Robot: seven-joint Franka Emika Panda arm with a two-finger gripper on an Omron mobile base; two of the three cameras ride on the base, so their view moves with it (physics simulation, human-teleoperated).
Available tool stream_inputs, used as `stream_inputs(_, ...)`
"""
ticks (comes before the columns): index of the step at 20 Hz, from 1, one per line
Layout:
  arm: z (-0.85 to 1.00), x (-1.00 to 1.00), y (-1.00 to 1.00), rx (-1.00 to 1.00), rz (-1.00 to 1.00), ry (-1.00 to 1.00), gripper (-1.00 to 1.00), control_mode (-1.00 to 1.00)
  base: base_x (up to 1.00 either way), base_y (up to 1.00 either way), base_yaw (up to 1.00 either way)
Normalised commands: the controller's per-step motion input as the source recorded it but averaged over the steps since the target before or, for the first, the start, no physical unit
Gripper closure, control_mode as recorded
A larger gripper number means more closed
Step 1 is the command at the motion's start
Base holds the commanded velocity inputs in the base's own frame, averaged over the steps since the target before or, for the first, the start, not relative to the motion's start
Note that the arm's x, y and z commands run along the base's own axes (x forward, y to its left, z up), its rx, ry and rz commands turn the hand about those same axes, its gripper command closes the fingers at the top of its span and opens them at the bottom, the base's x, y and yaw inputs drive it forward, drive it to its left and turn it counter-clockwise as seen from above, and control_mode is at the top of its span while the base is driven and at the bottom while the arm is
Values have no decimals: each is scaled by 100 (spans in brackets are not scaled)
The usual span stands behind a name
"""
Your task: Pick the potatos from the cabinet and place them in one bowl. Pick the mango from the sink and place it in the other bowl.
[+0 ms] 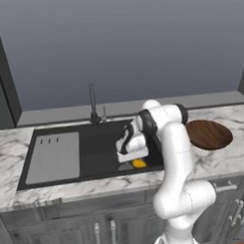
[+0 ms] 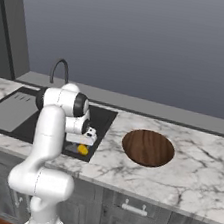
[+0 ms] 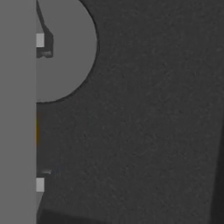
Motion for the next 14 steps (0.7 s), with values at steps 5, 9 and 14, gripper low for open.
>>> stream_inputs(5,18,-40,-18,-4,0,-3,-100,-100,0,0,0)
stream_inputs(9,19,-43,-23,-4,0,-6,-100,-100,0,0,0)
stream_inputs(14,0,-50,-24,-3,2,-3,-100,-100,0,0,0)
